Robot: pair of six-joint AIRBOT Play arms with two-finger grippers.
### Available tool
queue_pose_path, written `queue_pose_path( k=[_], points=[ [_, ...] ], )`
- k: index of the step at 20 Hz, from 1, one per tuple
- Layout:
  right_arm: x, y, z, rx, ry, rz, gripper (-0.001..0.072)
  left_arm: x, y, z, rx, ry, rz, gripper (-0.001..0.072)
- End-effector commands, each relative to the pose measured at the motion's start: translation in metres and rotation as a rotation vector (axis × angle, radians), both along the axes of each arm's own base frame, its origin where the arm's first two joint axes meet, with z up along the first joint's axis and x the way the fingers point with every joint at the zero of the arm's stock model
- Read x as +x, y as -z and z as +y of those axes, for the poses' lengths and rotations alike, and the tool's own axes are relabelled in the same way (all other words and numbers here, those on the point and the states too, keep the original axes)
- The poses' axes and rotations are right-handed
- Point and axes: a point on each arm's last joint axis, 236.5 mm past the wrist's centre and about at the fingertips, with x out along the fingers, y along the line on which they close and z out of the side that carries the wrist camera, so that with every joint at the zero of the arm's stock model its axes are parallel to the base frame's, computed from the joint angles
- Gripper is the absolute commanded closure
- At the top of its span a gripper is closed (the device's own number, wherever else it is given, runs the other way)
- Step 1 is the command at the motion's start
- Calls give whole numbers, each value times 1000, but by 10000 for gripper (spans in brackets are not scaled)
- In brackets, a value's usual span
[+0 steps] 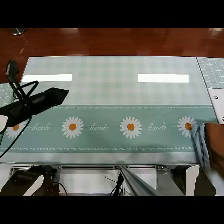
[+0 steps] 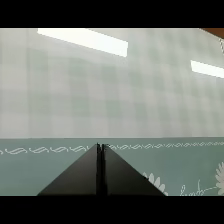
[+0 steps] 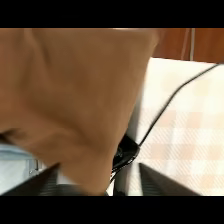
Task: Fold the shirts.
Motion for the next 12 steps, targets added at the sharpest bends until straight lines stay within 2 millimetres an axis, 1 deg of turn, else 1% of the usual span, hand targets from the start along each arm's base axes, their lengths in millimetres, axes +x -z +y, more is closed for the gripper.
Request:
queue_pose_path(
  k=[1, 2, 3, 4, 5, 6, 7, 8, 9, 10, 11, 12],
  points=[
    [-2, 8, -8, -20, 9, 15, 84, 5, 0, 2, -1, -15, -7, 688],
    [11, 9, -15, -23, -37, -21, 84, 7, 3, 2, 0, -16, 1, 688],
    [34, 5, -26, -46, -113, -88, 86, 10, 5, 2, 1, -17, 9, 688],
    [62, -5, -40, -93, -195, -175, 105, 14, 3, 2, 2, -19, 11, 689],
    [97, -23, -53, -148, -268, -293, 223, 21, -4, 4, 12, -17, -1, 688],
    [136, -47, -63, -194, -343, -432, 453, 31, -18, 9, 25, -18, -21, 689],
    [181, -75, -65, -229, -454, -584, 644, 42, -36, 15, 23, -28, -35, 689],
    [232, -110, -58, -250, -569, -768, 688, 53, -57, 20, 25, -29, -54, 689],
    [280, -145, -41, -242, -666, -954, 688, 64, -83, 22, 32, -17, -85, 689],
    [320, -172, -16, -213, -762, -1098, 688, 74, -107, 18, 33, 2, -114, 689],
    [354, -189, 17, -176, -878, -1192, 688, 82, -131, 8, 34, 39, -141, 690],
    [385, -190, 60, -124, -1021, -1221, 688, 86, -151, -7, 49, 94, -178, 690]
  ],
)
